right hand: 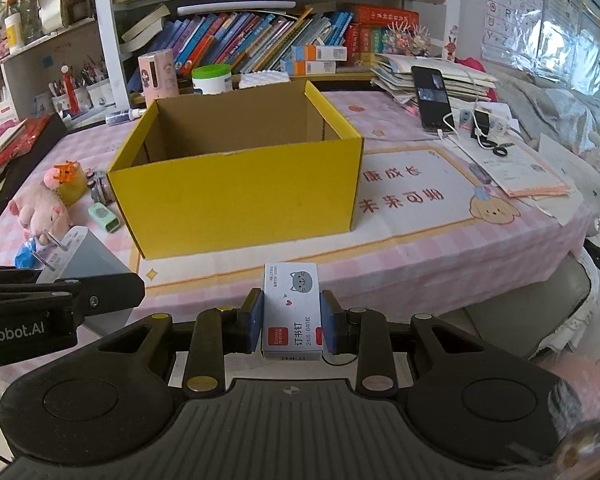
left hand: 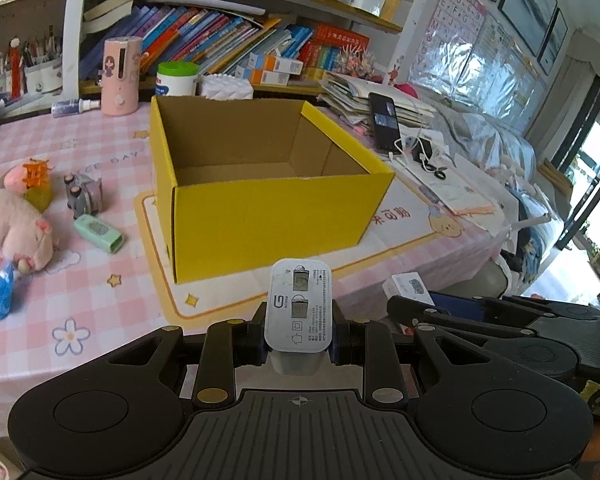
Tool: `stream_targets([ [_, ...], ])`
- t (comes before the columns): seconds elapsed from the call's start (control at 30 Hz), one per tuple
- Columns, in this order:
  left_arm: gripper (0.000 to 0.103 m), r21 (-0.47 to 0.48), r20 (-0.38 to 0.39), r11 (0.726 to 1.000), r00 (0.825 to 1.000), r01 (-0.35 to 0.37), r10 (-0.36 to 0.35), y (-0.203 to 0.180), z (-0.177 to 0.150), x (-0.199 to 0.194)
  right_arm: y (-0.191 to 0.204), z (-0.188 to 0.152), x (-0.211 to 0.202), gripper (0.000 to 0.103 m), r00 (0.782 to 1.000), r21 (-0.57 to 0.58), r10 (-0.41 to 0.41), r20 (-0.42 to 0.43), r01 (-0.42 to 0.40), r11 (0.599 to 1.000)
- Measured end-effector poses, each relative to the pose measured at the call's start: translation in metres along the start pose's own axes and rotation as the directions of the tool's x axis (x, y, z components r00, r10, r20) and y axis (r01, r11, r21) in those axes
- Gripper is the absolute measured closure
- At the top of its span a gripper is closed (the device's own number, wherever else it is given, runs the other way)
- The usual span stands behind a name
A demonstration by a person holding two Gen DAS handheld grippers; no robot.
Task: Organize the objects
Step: 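Carry the white charger and white box with both tools over the yellow box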
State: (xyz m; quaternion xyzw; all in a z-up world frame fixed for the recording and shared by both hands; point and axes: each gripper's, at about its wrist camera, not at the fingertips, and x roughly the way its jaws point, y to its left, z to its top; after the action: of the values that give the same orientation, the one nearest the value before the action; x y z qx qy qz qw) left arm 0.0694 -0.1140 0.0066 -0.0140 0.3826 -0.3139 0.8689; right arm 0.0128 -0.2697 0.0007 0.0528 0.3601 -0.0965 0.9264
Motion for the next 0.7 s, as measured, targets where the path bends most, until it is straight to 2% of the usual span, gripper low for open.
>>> stream_targets([
  [0.7, 0.078, -0.015, 0.033, 1.0, 0.999, 0.005, -0.005, -0.003, 0.038, 0.026, -0.011, 0.041, 0.031, 0.075, 0.999, -0.045, 0.041, 0.01, -0.04, 0.998],
])
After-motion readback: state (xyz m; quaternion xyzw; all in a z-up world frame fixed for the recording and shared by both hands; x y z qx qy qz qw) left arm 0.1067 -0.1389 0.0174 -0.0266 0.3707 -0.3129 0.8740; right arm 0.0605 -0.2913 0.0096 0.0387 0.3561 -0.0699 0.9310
